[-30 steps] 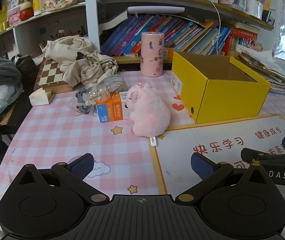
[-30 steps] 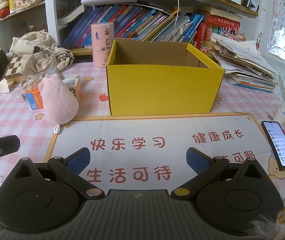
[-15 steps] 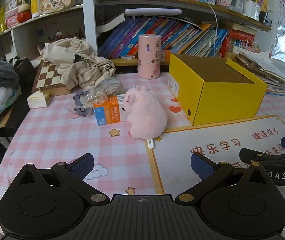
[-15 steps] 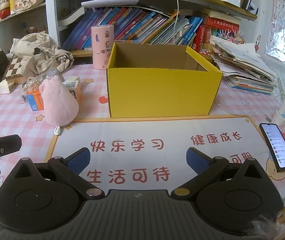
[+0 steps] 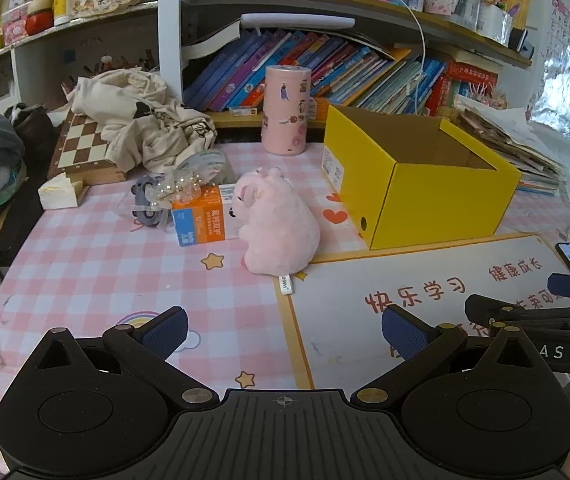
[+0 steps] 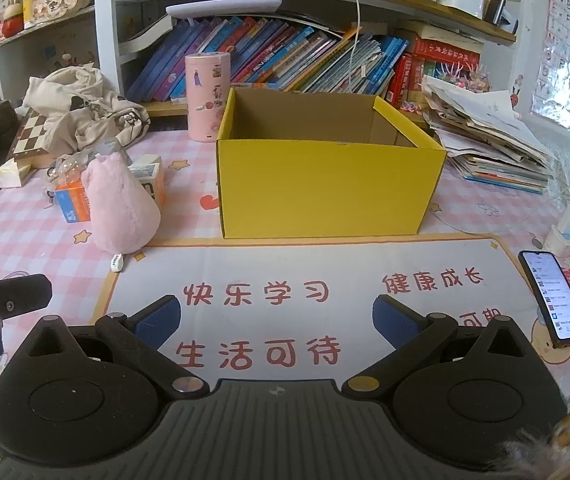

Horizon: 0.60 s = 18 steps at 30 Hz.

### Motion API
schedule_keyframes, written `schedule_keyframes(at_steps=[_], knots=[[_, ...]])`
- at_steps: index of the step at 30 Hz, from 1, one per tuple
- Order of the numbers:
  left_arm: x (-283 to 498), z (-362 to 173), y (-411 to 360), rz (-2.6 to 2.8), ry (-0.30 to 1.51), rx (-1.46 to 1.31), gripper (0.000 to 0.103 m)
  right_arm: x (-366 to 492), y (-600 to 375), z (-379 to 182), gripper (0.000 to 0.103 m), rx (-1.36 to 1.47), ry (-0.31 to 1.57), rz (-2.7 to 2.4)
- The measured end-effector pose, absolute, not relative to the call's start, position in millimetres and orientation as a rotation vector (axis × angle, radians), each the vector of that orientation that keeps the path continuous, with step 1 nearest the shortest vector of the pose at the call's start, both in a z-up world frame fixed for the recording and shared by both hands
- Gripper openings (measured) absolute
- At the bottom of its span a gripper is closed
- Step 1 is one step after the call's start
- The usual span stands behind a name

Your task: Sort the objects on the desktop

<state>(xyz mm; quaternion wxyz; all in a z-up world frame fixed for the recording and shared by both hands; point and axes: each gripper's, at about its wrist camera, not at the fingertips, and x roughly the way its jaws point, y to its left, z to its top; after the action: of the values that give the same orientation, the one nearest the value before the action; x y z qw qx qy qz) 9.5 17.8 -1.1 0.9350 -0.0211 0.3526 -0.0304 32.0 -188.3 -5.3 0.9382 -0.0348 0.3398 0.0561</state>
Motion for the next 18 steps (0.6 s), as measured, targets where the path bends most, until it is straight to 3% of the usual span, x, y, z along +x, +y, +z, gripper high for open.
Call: schedule_keyframes(at_steps=[18], knots=[[8, 1, 32, -0.072, 0.678, -0.091, 0.103, 42, -168, -4, 0.103, -0.093, 0.713, 0.206]])
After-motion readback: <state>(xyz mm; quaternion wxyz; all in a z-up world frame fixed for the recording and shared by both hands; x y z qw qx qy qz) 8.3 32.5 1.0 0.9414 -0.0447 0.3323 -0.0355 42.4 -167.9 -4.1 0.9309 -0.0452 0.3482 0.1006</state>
